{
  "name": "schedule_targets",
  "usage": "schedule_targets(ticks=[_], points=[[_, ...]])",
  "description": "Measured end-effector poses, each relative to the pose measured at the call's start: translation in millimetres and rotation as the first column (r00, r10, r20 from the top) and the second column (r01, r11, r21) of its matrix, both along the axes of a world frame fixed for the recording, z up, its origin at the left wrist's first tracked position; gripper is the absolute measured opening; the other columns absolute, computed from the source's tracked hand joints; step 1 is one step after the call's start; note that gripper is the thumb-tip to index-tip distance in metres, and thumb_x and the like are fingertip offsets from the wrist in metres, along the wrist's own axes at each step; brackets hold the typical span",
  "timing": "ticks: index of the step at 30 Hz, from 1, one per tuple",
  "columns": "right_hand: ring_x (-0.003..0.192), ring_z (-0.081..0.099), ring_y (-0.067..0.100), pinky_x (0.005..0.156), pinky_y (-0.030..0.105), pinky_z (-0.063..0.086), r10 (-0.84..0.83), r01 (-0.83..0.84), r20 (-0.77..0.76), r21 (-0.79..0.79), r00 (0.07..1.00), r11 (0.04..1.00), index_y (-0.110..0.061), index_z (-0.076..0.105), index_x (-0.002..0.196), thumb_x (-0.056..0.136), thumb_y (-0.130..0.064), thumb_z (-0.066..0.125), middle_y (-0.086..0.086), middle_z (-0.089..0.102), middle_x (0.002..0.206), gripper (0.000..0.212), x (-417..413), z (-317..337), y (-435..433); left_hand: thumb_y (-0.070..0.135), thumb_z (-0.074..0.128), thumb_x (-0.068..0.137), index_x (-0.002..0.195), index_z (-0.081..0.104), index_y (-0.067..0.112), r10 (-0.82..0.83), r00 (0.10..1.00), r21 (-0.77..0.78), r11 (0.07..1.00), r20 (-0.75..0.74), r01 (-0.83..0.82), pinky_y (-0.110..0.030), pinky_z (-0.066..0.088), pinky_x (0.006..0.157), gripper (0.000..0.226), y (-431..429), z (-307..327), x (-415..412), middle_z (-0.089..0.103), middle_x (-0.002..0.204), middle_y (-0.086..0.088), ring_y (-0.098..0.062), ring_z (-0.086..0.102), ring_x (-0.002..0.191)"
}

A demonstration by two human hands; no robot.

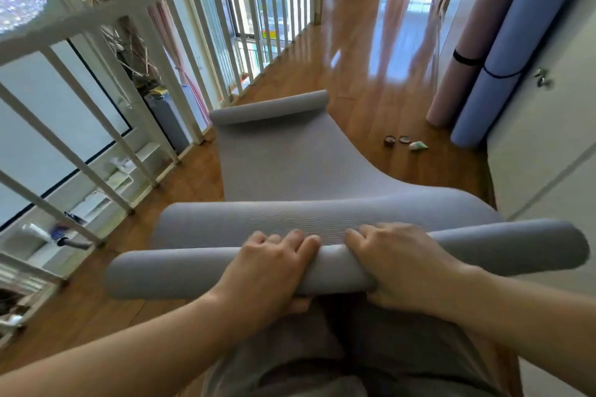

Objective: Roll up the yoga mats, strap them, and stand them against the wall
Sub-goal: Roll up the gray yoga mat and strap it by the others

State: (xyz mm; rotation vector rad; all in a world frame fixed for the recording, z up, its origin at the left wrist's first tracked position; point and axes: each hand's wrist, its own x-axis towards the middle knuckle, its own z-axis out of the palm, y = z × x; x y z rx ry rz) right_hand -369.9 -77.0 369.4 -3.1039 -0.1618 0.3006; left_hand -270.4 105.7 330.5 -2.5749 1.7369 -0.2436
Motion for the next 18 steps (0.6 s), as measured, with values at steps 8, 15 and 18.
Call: schedule_targets(ticks=[8, 15, 18], points=[[0.103, 0.04, 0.012, 0.086, 0.026, 0.036, -0.022, 0.027, -0.047, 0.102, 0.999, 0.994, -0.021, 0.048, 0.116, 0.073, -0.043, 0.07, -0.004, 0.044, 0.113, 0.053, 7.1, -31.9, -13.8, 0.064, 0.038, 0.076, 0.113, 0.06, 0.018, 0.027, 0.999, -0.126, 0.992, 0.039, -0.022, -0.044, 0.053, 0.069, 0.063, -4.3, -18.3, -11.8, 0.059, 0.102, -0.006, -0.027, 0.059, 0.088], [0.095, 0.046, 0.012, 0.082, 0.029, 0.039, 0.026, 0.027, -0.296, 0.174, 0.955, 0.984, -0.022, 0.055, 0.11, 0.068, -0.055, 0.077, -0.004, 0.051, 0.106, 0.058, 46.3, -18.0, -28.4, 0.062, 0.035, 0.085, 0.124, 0.055, 0.02, 0.108, 0.993, -0.04, 0.993, -0.041, -0.109, -0.053, 0.05, 0.087, 0.061, -15.9, -19.5, -2.0, 0.063, 0.094, -0.01, -0.031, 0.062, 0.078], [0.106, 0.049, 0.013, 0.092, 0.029, 0.041, -0.006, 0.048, -0.235, 0.174, 0.972, 0.984, -0.026, 0.046, 0.125, 0.067, -0.061, 0.075, -0.006, 0.051, 0.119, 0.074, 46.7, -12.4, -32.6, 0.068, 0.025, 0.087, 0.129, 0.046, 0.026, 0.12, 0.982, 0.036, 0.993, -0.144, -0.116, -0.041, 0.047, 0.088, 0.063, -22.6, -8.9, 13.8, 0.06, 0.104, -0.004, -0.027, 0.06, 0.091]])
